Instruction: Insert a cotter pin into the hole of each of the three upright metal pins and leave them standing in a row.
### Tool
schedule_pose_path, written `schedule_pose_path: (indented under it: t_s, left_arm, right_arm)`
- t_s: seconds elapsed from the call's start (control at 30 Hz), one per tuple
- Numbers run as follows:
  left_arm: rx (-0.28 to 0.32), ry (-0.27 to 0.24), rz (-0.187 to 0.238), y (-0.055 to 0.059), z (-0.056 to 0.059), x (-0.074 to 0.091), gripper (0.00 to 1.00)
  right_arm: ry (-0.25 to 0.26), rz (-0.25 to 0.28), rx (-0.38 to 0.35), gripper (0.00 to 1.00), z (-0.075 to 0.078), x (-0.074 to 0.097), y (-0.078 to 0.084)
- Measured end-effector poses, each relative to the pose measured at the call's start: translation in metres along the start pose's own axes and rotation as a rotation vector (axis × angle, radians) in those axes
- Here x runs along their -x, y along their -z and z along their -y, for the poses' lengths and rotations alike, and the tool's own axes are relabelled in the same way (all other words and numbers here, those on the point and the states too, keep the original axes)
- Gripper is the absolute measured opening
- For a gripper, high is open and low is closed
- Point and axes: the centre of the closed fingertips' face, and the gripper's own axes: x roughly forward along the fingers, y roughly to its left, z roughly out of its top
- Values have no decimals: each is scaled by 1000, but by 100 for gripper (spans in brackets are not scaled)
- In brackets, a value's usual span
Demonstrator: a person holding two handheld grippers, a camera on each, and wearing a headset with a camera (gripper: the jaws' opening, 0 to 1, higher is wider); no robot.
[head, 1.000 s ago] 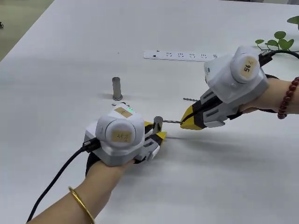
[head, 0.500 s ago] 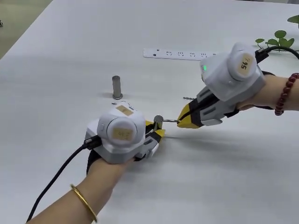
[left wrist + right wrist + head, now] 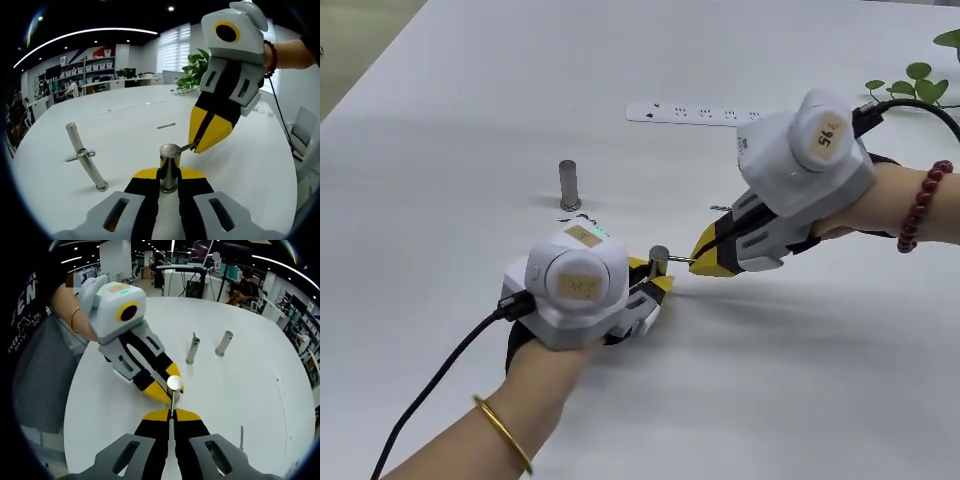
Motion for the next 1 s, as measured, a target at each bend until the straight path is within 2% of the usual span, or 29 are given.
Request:
schedule_pose_path:
  t_s: [0.63, 0.83, 0.9, 1.0]
  left_arm:
    - [35, 5, 16, 1, -1, 1, 10]
    - [44, 3, 15, 1, -1, 1, 10]
    - [45, 3, 16, 1, -1, 1, 10]
    - [44, 1, 17, 1, -1, 1, 10]
  right_arm:
    - [12, 0, 26, 0, 1, -8, -10]
    - [35, 9, 60, 0, 4, -10, -12]
    - [34, 10, 63, 3, 4, -8, -13]
    - [62, 18, 52, 7, 8, -1, -14]
